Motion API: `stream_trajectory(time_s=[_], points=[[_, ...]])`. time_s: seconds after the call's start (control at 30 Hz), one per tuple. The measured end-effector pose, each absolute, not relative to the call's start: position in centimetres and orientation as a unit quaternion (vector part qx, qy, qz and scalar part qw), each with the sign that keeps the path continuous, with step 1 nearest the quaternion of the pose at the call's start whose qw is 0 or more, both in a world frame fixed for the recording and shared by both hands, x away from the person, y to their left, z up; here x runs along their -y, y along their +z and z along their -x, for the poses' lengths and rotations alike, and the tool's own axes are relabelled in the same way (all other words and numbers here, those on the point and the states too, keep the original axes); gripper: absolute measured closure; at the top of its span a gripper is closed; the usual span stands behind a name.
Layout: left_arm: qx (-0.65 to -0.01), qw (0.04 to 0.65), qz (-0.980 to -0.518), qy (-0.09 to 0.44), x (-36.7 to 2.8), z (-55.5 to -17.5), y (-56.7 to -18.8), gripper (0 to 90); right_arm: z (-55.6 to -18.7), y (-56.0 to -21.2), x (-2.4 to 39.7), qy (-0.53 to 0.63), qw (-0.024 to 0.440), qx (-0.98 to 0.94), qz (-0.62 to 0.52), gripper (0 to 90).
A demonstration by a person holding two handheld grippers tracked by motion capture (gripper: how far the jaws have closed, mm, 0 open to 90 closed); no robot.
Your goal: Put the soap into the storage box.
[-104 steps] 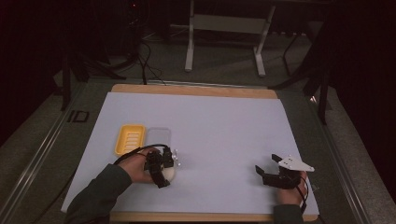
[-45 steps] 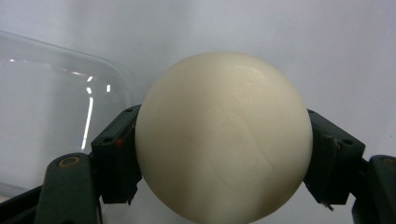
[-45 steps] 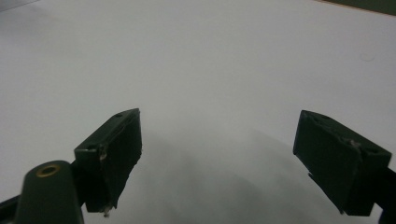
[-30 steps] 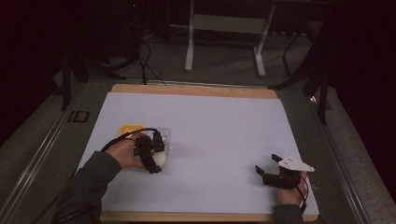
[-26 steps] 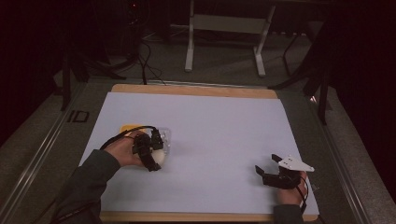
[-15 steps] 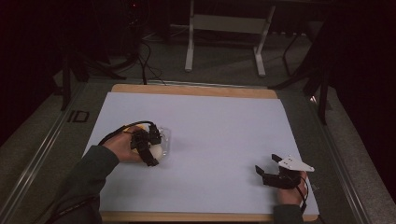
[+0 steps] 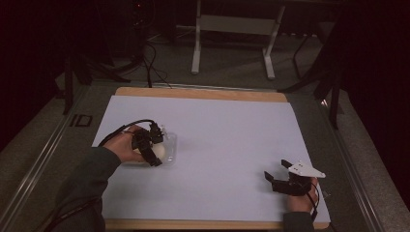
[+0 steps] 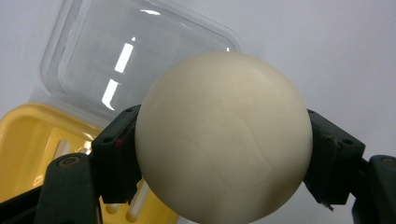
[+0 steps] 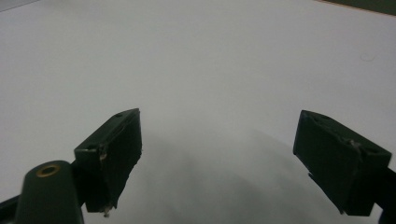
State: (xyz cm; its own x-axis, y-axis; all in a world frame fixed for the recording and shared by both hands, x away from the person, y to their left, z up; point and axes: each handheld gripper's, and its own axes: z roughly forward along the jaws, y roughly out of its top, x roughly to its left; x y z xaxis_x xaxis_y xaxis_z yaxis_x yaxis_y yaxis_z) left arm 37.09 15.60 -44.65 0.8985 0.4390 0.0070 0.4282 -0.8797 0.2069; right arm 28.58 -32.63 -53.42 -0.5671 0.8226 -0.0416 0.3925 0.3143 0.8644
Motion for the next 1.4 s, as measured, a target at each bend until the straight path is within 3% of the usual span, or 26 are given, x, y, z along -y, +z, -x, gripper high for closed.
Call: stream_trajectory(time_s=[1.4], points=[[-0.336, 0.092, -0.937, 0.030, -18.8, -40.0, -44.7, 25.1, -28.6, -53.4, 32.6, 0.433, 0.248, -0.772, -0.393, 15.3]])
